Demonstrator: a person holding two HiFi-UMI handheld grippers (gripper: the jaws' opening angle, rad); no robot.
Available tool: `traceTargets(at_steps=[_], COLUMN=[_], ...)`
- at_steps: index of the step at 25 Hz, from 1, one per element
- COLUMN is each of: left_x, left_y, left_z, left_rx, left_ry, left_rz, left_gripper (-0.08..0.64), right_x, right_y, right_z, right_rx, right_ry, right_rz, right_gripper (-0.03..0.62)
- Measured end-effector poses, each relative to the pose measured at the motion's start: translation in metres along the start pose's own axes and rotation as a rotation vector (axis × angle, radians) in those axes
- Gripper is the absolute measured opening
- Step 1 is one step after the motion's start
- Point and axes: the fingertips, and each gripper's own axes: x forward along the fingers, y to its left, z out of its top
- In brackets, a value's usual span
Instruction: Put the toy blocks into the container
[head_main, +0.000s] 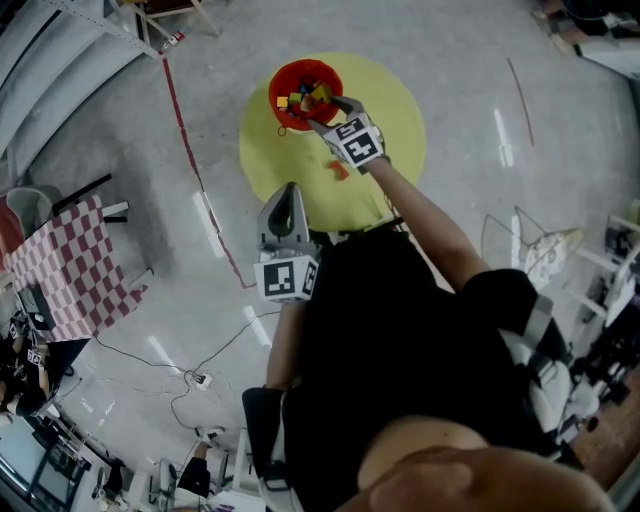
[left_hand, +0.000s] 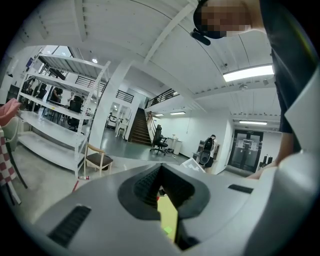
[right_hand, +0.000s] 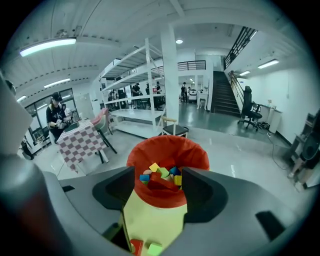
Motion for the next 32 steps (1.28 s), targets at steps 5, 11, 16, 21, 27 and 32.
traceTargets(at_steps=[5,11,16,21,27,32], left_x=[0.003,0.004,0.005,0.004,0.000,-0.002], left_y=[0.000,0.002,0.000,-0.002,0.002,0.006], left_z=[-0.003,0.001,-0.007,-0.006,-0.005,-0.005], left_rx=[0.026,0.004,0.037,0.026,0.025,0.023], left_ry=[0.000,-0.002,0.014,0.014,0.018,0.014], left_rz=[-0.019,-0.009,-0.024,-0.022,-0.008,0.003], left_gripper=[-0.008,-0.008,-0.008,-0.008,-0.008,-0.008], right_x=[-0.023,-0.043,-0.022,-0.001,0.022,0.032], right_y=[-0.007,-0.029,-0.033,-0.024,0.012,0.017], right_z=[0.004,-0.061,-0.161,-0.213,-0.225,-0.223], right_rx=[0.020,0.114,0.190,0.185,0.211,0.242], right_ry=[-0.096,-0.046,0.228,0.414,0.498,0.495], right_rz=[-0.009,-0.071,-0.044,0.008,0.127,0.157], right_gripper=[0.279,0.153,0.000,0.032,0.172,0.129])
